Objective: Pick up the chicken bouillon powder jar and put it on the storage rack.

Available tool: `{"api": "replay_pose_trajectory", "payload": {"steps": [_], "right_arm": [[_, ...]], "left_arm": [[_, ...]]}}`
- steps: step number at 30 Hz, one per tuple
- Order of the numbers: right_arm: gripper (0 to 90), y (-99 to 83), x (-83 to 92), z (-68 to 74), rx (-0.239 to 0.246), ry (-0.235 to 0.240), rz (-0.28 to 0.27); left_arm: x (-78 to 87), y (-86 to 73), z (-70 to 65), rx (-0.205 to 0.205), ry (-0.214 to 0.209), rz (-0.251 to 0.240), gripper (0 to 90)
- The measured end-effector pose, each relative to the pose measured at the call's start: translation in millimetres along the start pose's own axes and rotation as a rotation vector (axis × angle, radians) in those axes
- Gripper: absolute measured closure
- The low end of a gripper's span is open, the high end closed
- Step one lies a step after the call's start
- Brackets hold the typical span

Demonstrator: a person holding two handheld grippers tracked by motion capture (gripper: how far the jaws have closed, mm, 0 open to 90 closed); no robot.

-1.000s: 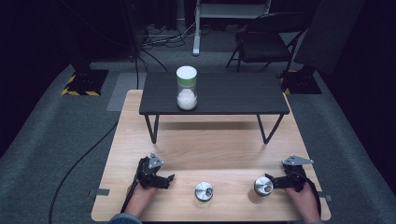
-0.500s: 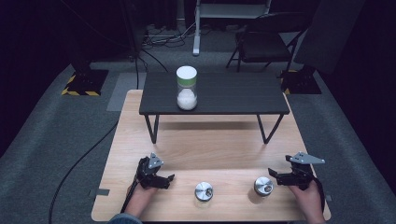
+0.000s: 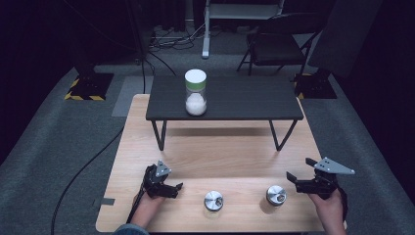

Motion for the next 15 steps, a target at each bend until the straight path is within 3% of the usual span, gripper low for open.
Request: {"api": "replay_pose_trajectory", "payload": {"steps": [15], "right_arm": [[1.1,7.2,11.4,6.3,-0.002,0.001,-0.049]], "left_arm": [[0.1,0.0,-0.1,0.001,0.0,0.001,4.1]]}}
Point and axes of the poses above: each handheld gripper's, and its own axes: x roughly backward along the jaws, y roughly out of its top, z roughly to its left, the point moved 6 cm from there along -x, roughly forward along the jaws, and after that the axes turned 3 degrees about y, right-handed, at the moved point
